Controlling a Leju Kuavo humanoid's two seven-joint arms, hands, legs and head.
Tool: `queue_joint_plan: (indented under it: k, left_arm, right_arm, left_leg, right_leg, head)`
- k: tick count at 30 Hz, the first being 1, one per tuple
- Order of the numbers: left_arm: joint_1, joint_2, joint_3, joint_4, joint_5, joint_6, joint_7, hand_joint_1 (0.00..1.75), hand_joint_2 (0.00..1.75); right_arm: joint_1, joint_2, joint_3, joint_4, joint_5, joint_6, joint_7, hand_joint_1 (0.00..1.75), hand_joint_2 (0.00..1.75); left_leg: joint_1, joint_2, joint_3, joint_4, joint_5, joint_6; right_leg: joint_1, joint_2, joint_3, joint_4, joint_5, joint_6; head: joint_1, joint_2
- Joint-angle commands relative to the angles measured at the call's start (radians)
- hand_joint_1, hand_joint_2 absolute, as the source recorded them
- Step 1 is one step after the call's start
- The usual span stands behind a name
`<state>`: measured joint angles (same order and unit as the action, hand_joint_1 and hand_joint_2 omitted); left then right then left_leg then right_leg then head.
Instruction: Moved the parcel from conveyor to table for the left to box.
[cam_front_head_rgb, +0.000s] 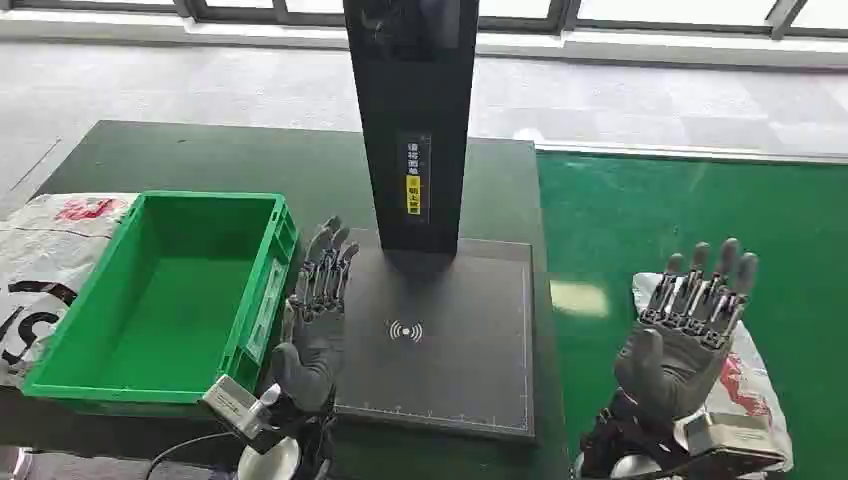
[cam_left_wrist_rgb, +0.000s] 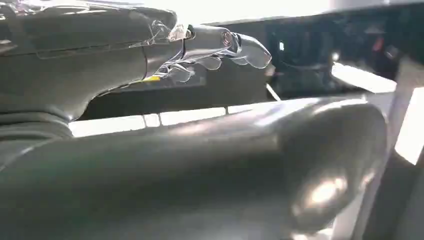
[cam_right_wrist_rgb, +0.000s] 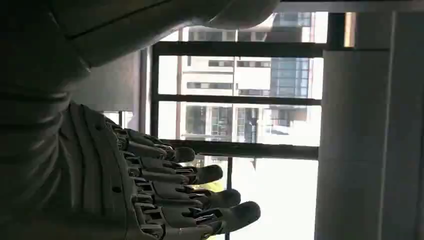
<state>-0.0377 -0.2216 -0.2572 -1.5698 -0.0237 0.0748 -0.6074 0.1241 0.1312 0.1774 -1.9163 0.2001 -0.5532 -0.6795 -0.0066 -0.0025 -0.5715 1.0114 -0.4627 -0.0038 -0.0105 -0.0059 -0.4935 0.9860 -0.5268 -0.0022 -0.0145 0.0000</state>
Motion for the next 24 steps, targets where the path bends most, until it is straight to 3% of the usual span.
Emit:
queue_joint_plan:
  k: [1, 4, 5, 7, 8, 10, 11, 12, 13, 15, 17, 24]
  left_arm:
    - [-0.108, 0.023, 0.104, 0.090, -0.065, 0.136, 0.029, 0.00, 0.00]
    - [-0.104, 0.016, 0.120, 0.077, -0.020, 0.148, 0.013, 0.00, 0.00]
    - [-0.097, -0.001, 0.137, 0.067, 0.017, 0.137, 0.034, 0.00, 0.00]
    - [-0.080, -0.006, 0.130, 0.039, 0.007, 0.139, 0.053, 0.00, 0.00]
    - [-0.074, -0.005, 0.129, 0.033, 0.007, 0.139, 0.053, 0.00, 0.00]
    - [-0.059, -0.001, 0.139, 0.033, 0.006, 0.143, 0.060, 0.00, 0.00]
    - [-0.047, 0.006, 0.149, 0.037, 0.024, 0.133, 0.054, 0.00, 0.00]
    - [-0.043, 0.007, 0.152, 0.039, 0.028, 0.134, 0.047, 0.00, 0.00]
    - [-0.029, 0.009, 0.165, 0.044, 0.035, 0.134, 0.022, 0.00, 0.00]
    - [0.010, -0.008, 0.169, 0.031, 0.044, 0.131, 0.008, 0.00, 0.00]
    - [0.028, -0.028, 0.163, 0.038, 0.045, 0.157, 0.027, 0.00, 0.00]
    - [0.013, -0.023, 0.154, 0.051, 0.039, 0.167, 0.040, 0.00, 0.00]
  right_arm:
    - [-0.015, 0.046, -0.167, 0.185, 0.378, -0.039, 0.166, 0.00, 1.75]
    - [-0.034, 0.049, -0.180, 0.222, 0.536, -0.063, 0.239, 0.00, 1.75]
    - [-0.052, 0.077, -0.214, 0.246, 0.734, -0.080, 0.348, 0.00, 1.75]
    - [-0.062, 0.086, -0.200, 0.243, 0.857, -0.077, 0.419, 0.00, 1.75]
    - [-0.059, 0.091, -0.191, 0.237, 0.889, -0.078, 0.435, 0.00, 0.00]
    - [-0.032, 0.082, -0.159, 0.217, 0.954, -0.080, 0.478, 0.00, 0.00]
    - [-0.012, 0.074, -0.152, 0.217, 1.076, -0.072, 0.519, 0.00, 0.00]
    - [-0.009, 0.071, -0.149, 0.222, 1.067, -0.049, 0.538, 0.00, 1.75]
    - [-0.006, 0.060, -0.150, 0.238, 1.050, 0.003, 0.572, 0.00, 1.75]
    - [0.016, 0.049, -0.175, 0.223, 1.035, 0.001, 0.590, 0.00, 1.75]
    - [0.046, 0.048, -0.247, 0.209, 1.109, 0.018, 0.658, 0.00, 1.75]
    - [0.038, 0.050, -0.276, 0.226, 1.112, 0.020, 0.662, 0.00, 1.75]
  left_leg:
    - [0.001, -0.003, 0.001, -0.001, 0.001, -0.001]
    - [0.001, 0.000, 0.002, -0.004, 0.002, -0.001]
    - [0.001, 0.000, 0.002, -0.002, 0.001, -0.001]
    - [0.001, 0.002, 0.001, -0.002, 0.001, -0.001]
    - [0.000, 0.001, 0.001, -0.001, 0.001, 0.000]
    - [0.001, 0.002, 0.001, -0.001, 0.001, -0.001]
    - [0.001, 0.001, 0.001, -0.003, 0.001, -0.001]
    - [0.001, 0.001, 0.002, -0.002, 0.001, -0.001]
    - [0.001, 0.002, 0.003, -0.004, 0.001, -0.001]
    - [0.000, 0.002, 0.003, -0.002, 0.000, -0.001]
    - [0.001, 0.001, 0.003, -0.003, 0.000, -0.001]
    - [0.000, 0.000, 0.000, -0.001, 0.001, 0.000]
  right_leg:
    - [0.001, -0.002, 0.002, -0.002, 0.001, 0.000]
    - [0.001, 0.000, 0.002, -0.004, 0.002, 0.000]
    - [0.001, 0.000, 0.002, -0.003, 0.001, 0.000]
    - [0.001, 0.002, 0.001, -0.002, 0.002, 0.000]
    - [0.000, 0.001, 0.001, -0.001, 0.001, 0.000]
    - [0.001, 0.002, 0.001, -0.001, 0.001, 0.000]
    - [0.001, 0.002, 0.001, -0.003, 0.001, -0.001]
    - [0.001, 0.001, 0.002, -0.002, 0.001, 0.000]
    - [0.001, 0.002, 0.003, -0.004, 0.002, -0.001]
    - [0.000, 0.002, 0.003, -0.002, 0.001, 0.000]
    - [0.001, 0.001, 0.003, -0.003, 0.001, 0.000]
    - [0.000, 0.000, 0.000, -0.002, 0.000, 0.000]
  head:
    - [0.000, 0.000]
    - [0.000, 0.000]
    - [0.000, 0.000]
    - [0.000, 0.000]
    - [0.000, 0.000]
    - [0.000, 0.000]
    - [0.000, 0.000]
    - [0.000, 0.000]
    - [0.000, 0.000]
    - [0.000, 0.000]
    - [0.000, 0.000]
    - [0.000, 0.000]
